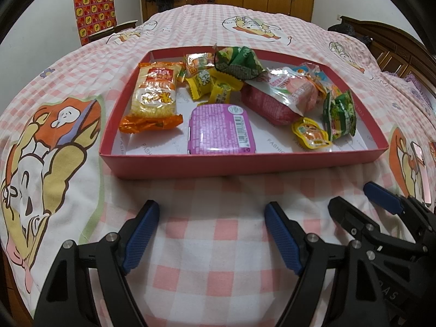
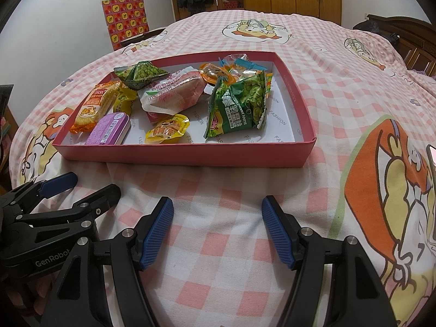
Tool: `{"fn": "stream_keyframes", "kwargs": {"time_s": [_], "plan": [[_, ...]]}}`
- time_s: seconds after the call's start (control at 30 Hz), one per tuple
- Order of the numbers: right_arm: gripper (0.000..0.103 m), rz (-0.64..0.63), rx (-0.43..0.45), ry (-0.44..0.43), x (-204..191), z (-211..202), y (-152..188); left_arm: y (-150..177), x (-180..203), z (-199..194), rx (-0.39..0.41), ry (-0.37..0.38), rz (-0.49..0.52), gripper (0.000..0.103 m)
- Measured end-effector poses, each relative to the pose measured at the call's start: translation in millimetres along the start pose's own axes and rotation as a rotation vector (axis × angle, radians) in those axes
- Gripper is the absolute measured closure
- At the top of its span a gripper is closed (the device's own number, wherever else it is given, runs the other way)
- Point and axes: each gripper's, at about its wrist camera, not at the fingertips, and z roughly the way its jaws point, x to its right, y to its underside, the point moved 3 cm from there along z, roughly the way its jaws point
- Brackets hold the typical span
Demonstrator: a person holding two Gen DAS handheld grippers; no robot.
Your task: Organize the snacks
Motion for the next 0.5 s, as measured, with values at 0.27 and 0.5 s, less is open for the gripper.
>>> {"fn": "stream_keyframes", "kwargs": {"time_s": [0.27, 0.5], "plan": [[0.033, 0.000, 0.001, 0.000, -0.2, -0.1, 0.3, -0.4, -0.2, 0.5, 0.001, 0.000, 0.000, 0.020], [0.033, 0.000, 0.000, 0.002, -0.1, -0.2, -0.3, -1.3, -4.1, 0.5, -0.005, 0.007, -0.006, 0.020]]}}
